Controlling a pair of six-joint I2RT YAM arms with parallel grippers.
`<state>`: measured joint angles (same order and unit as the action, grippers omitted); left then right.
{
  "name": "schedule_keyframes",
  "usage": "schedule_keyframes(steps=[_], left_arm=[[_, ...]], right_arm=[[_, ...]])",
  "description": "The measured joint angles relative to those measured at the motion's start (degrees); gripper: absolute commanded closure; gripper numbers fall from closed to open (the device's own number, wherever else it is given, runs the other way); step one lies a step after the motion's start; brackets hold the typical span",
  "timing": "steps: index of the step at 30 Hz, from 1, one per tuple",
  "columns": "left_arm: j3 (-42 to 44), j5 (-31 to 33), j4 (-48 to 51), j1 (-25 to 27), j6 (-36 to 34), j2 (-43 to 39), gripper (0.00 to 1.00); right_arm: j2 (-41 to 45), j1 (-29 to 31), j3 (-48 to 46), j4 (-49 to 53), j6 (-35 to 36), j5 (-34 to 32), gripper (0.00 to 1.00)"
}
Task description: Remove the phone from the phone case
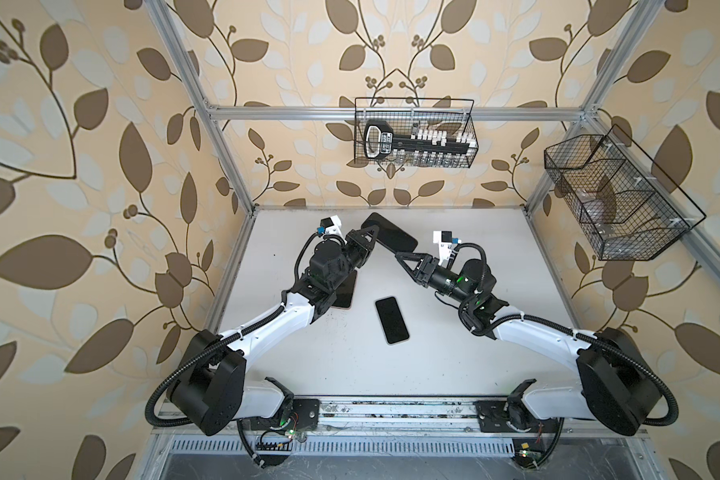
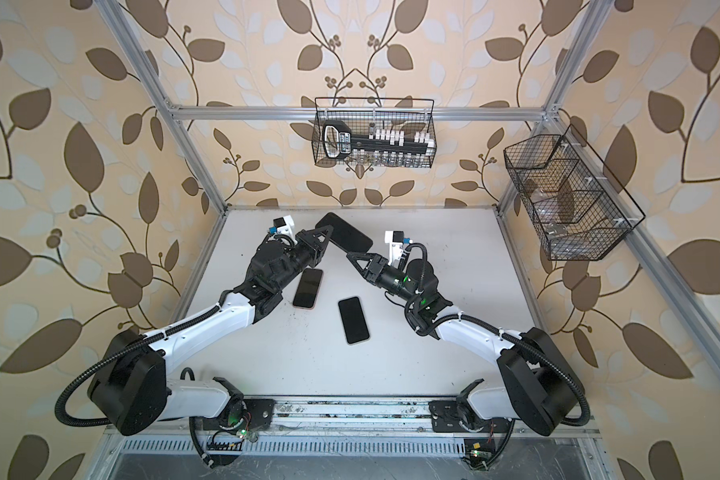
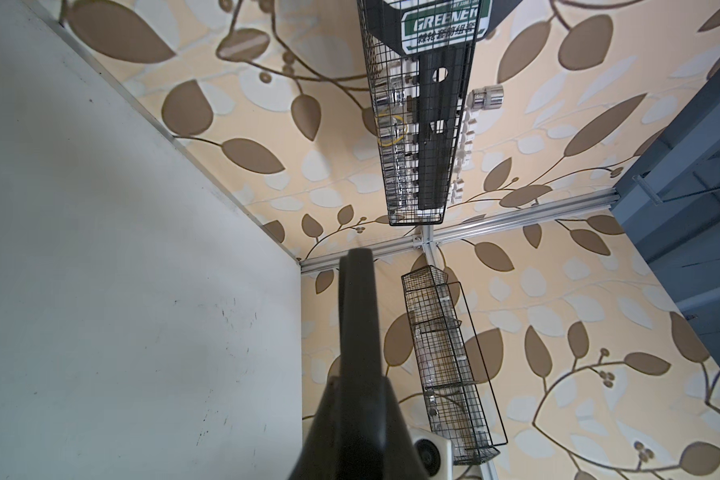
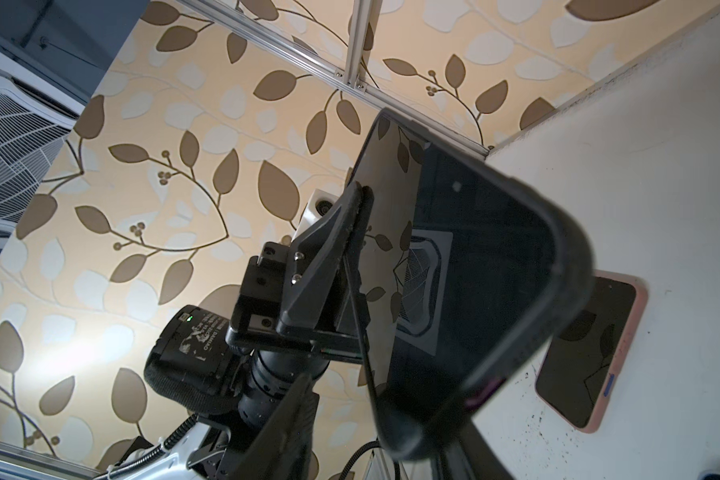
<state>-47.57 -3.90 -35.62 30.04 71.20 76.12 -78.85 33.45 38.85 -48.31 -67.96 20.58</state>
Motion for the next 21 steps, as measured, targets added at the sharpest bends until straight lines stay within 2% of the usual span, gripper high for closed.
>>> schedule_keyframes(steps=[4,14,21], left_arm=[[0.07,-0.02,-0.20,0.00,0.37,-0.09,1.00],[0.44,-0.09,-0.35,0.00,1.16,-1.09,1.00],[0.96,0.00,-0.68,-0.02,1.44,-1.53,1.00]], right_arm=[[-1.07,-0.20,0.33,-1.31,-0.31,-0.02,0.67],[-1.81,-1.29,0.35,-4.09,-1.38,0.39,0.69],[-2.78,-1.77,0.37,-5.66,-2.99,1.16,0.75]])
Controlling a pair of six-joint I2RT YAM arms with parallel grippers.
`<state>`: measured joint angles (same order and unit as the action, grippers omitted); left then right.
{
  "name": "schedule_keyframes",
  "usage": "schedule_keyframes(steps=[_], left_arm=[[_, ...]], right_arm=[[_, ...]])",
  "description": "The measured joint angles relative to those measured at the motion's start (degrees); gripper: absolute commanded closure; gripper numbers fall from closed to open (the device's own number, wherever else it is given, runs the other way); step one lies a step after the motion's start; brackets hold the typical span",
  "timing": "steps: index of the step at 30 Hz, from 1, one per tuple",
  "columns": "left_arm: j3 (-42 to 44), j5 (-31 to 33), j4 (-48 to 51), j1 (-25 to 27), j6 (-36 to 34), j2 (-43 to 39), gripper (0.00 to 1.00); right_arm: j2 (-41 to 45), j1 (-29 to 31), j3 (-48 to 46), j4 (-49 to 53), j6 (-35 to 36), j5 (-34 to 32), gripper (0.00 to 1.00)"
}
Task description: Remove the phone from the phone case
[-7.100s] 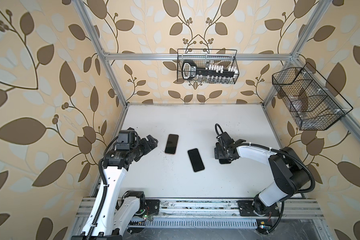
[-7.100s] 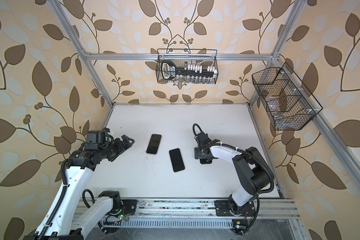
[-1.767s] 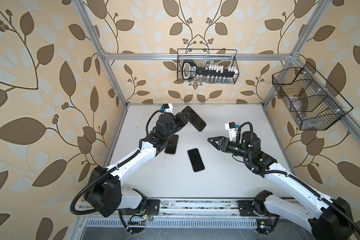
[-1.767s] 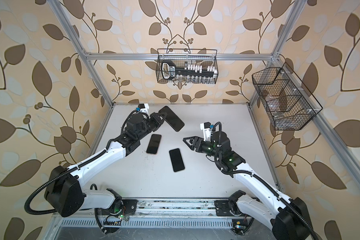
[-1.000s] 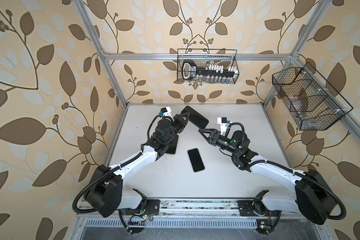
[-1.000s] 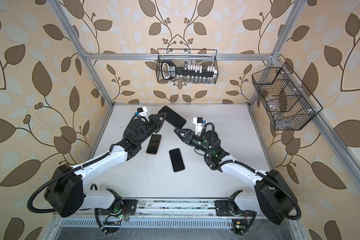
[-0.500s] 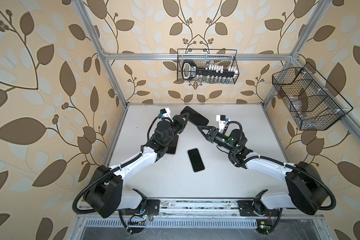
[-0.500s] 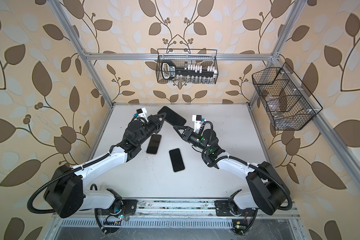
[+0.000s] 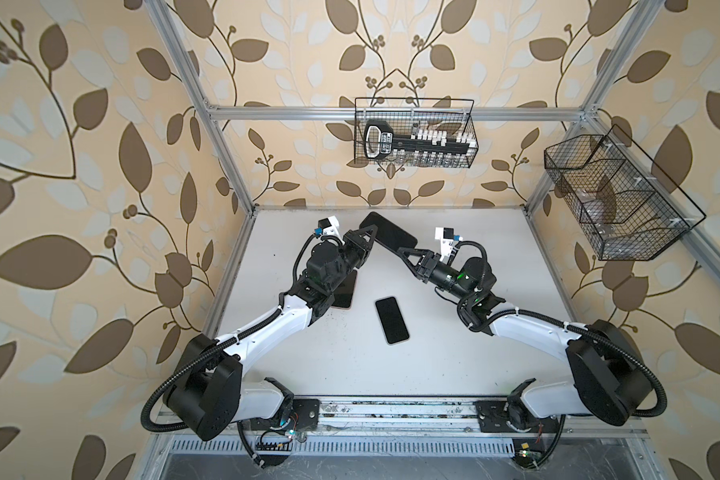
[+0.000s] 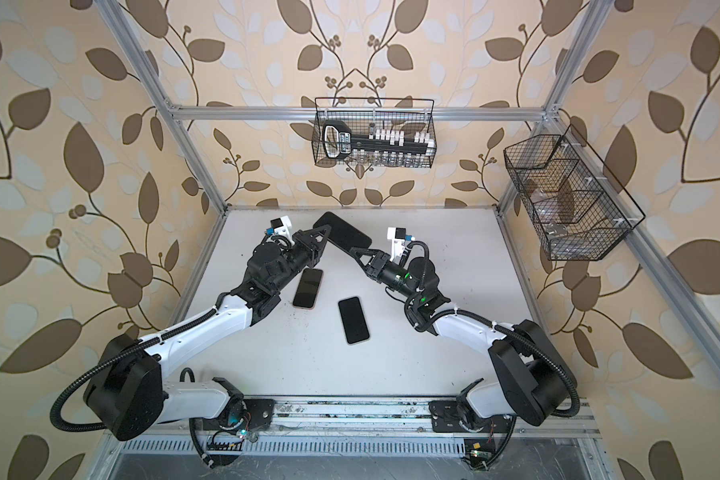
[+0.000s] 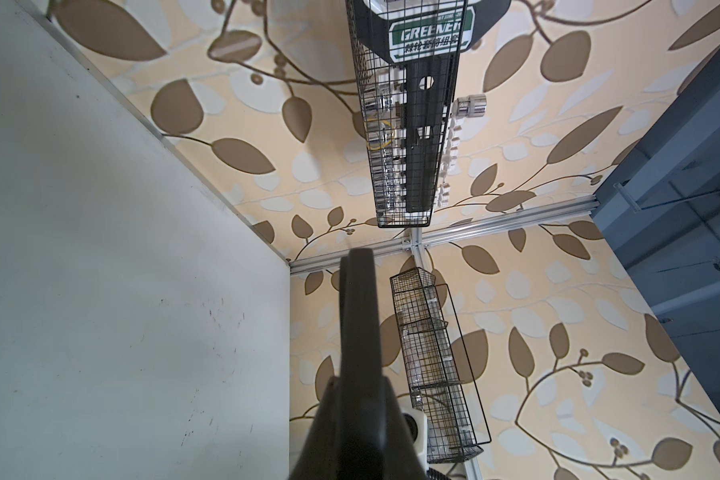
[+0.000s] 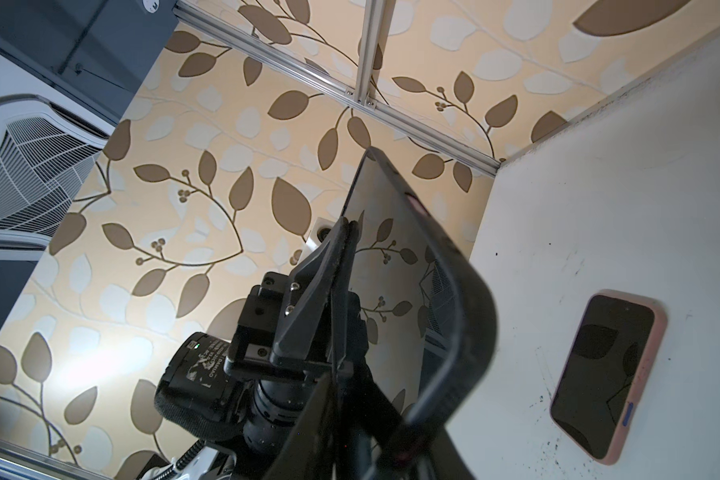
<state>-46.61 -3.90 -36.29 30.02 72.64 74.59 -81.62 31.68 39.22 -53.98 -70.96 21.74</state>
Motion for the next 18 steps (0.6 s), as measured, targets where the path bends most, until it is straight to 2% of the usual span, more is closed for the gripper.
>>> schedule_keyframes(steps=[11,18], left_arm=[[0.00,0.85,-0.87,-0.07,1.09,0.00,1.00],[0.00,1.68,-1.05,-0.07,1.20,-0.02,1.00]], right_arm=[[-1.29,-0.33,1.05,-2.38,-2.73,1.29,0.84],[-2.10,-0.37,1.90,-2.64,-3.50,1.95,0.83]])
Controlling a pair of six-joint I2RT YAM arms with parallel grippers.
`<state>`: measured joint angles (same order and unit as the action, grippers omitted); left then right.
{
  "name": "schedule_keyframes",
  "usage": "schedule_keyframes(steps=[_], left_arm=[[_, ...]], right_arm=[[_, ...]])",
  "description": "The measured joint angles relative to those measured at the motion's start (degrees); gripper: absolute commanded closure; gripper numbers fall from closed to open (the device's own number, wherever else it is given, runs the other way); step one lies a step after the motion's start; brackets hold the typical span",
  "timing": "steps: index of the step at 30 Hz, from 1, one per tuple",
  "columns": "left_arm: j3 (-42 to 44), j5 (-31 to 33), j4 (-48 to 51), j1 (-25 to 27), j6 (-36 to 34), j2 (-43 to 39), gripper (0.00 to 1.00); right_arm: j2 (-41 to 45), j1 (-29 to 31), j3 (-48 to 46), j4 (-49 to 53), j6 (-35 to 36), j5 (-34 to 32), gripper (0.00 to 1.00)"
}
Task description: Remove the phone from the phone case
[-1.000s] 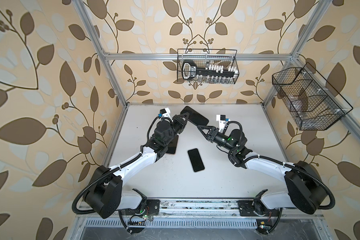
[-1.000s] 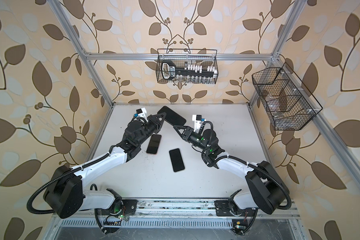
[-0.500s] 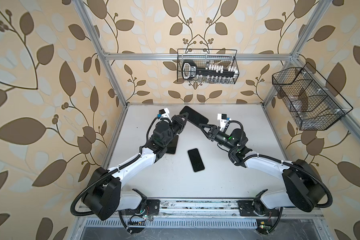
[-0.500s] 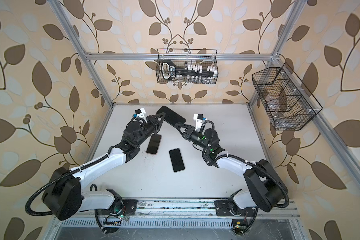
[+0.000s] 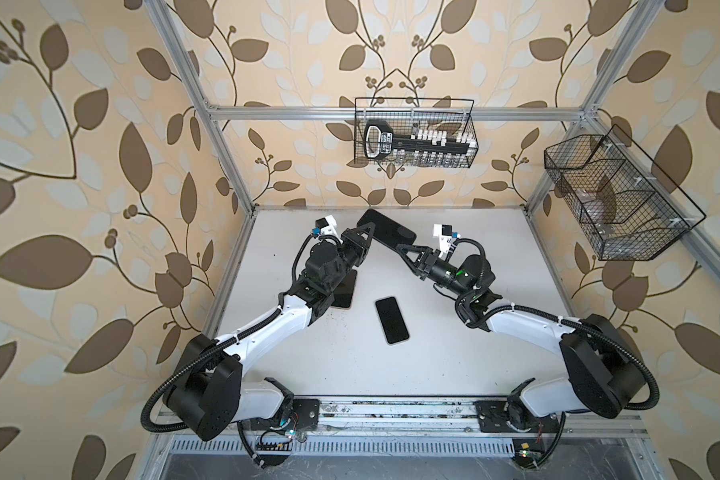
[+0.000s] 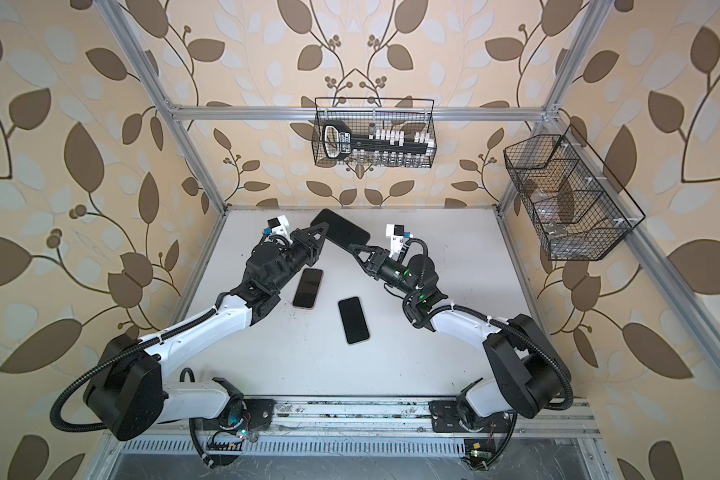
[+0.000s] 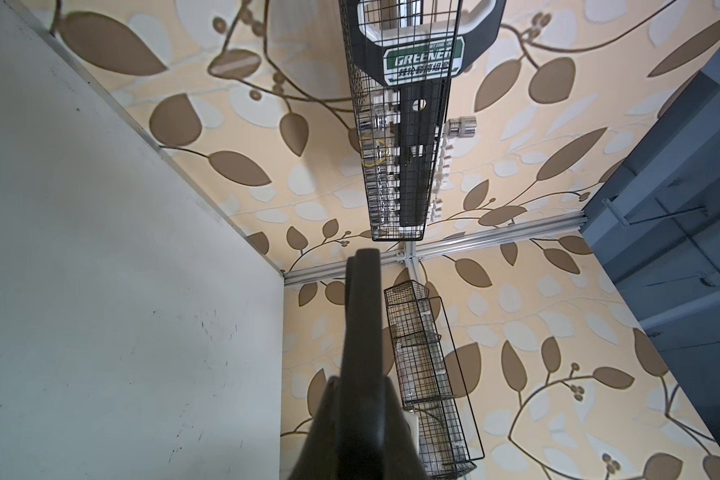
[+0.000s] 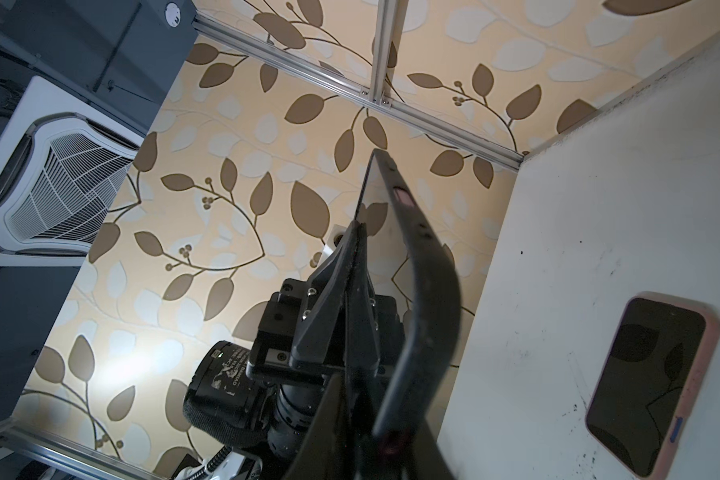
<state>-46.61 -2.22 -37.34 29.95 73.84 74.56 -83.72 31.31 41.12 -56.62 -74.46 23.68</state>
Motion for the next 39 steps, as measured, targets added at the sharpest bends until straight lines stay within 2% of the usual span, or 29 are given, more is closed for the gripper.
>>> schedule_keyframes(steps=[4,9,17,20,25,27,30,33,39], left_arm=[[0.00,0.44,0.26,0.02,0.15,-0.37,1.00],[0.00,1.25,1.97,0.04,0.11,-0.59,1.00],[0.00,2.27,2.45,0.00,0.33,-0.61,1.00],[0.00,2.47,2.23,0.00,0.74,-0.61,1.00],[0.00,2.84,2.40,0.00,1.53,-0.61,1.00],[0.00,2.99,2.80,-0.02,1.68,-0.63,1.00],[0.00,3.32,3.65,-0.04,1.79,-0.83,1.00],[0.00,3.41,4.96,-0.02,1.62,-1.22,1.00],[0.00,2.89,6.71,0.39,1.60,-1.36,1.00]], right_arm=[[-0.11,0.02,0.28,0.35,0.83,0.17,0.78],[-0.98,0.02,0.46,0.76,2.29,0.57,0.77],[-1.86,0.07,1.29,0.76,2.12,0.81,0.84],[-1.86,0.07,1.49,0.79,2.08,0.81,0.92],[-1.92,0.07,1.92,1.38,2.60,0.90,0.92],[-1.92,0.07,2.14,2.14,3.48,0.96,0.90],[-1.92,0.09,2.21,2.95,4.50,1.07,0.77],[-1.95,0.13,2.23,4.26,7.06,1.07,0.68],[-2.29,0.57,2.23,4.94,8.68,1.46,0.67]])
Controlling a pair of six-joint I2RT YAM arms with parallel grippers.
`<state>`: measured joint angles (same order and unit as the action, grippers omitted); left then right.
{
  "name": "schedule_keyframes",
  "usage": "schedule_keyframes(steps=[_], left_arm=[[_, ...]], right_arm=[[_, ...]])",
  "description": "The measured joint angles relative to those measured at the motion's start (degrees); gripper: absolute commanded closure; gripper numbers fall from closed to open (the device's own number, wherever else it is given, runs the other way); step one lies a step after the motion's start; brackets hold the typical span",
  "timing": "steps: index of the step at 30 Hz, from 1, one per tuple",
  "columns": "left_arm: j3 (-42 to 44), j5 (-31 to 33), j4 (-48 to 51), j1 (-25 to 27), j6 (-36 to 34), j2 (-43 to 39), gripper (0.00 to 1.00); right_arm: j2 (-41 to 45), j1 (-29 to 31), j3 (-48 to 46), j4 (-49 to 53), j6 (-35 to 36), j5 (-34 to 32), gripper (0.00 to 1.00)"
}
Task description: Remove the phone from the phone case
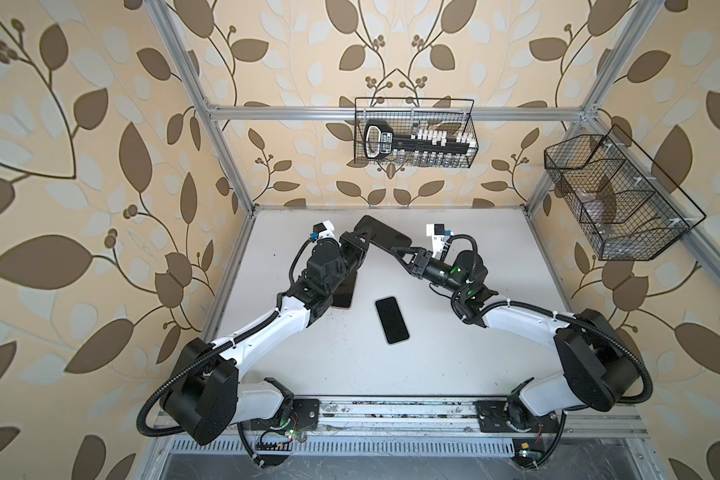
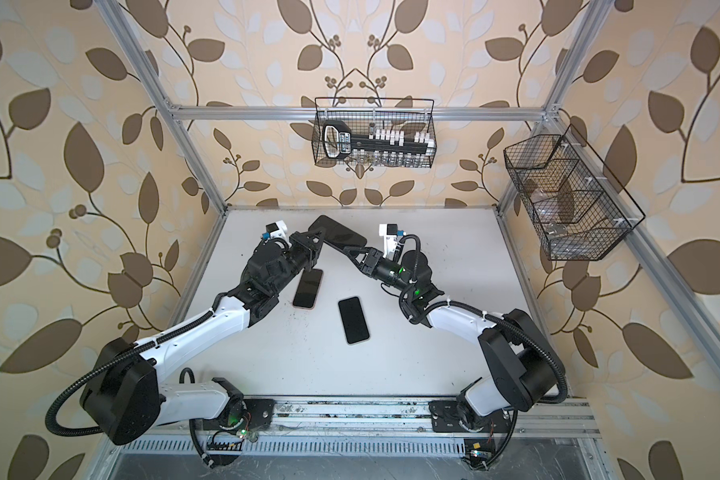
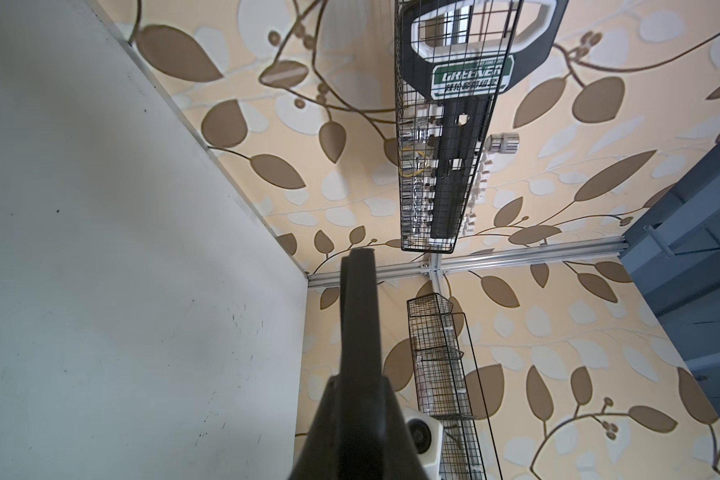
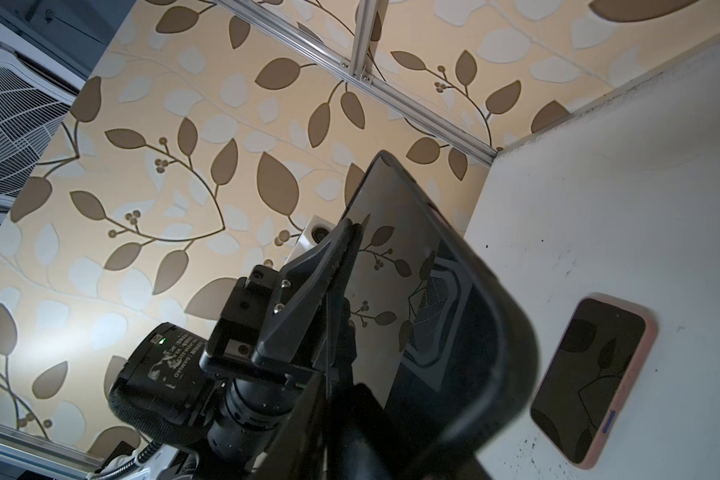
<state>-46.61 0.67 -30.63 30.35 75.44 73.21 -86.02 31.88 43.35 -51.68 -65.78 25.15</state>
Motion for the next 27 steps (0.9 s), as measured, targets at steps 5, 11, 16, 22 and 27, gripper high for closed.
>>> schedule_keyframes(steps=[5,11,16,22,27], left_arm=[[0.00,-0.13,-0.02,0.07,0.04,0.00,1.00],[0.00,-0.04,-0.44,0.04,0.59,-0.15,1.00],[0.00,-0.02,-0.28,0.07,1.27,-0.37,1.00],[-1.49,-0.22,4.02,0.35,3.58,-0.42,1.00],[-5.05,-0.68,10.23,0.50,6.38,-0.42,1.00]], right_arm=[[-0.11,0.39,0.00,-0.48,-1.42,0.11,0.72],[-0.09,0.81,0.00,-2.05,-3.52,-0.07,0.80],[0.37,1.01,0.00,-1.77,-3.13,-0.31,0.81],[2.91,1.31,0.00,2.93,1.86,-1.40,0.84],[5.84,1.44,0.17,6.56,7.96,-2.64,0.82]])
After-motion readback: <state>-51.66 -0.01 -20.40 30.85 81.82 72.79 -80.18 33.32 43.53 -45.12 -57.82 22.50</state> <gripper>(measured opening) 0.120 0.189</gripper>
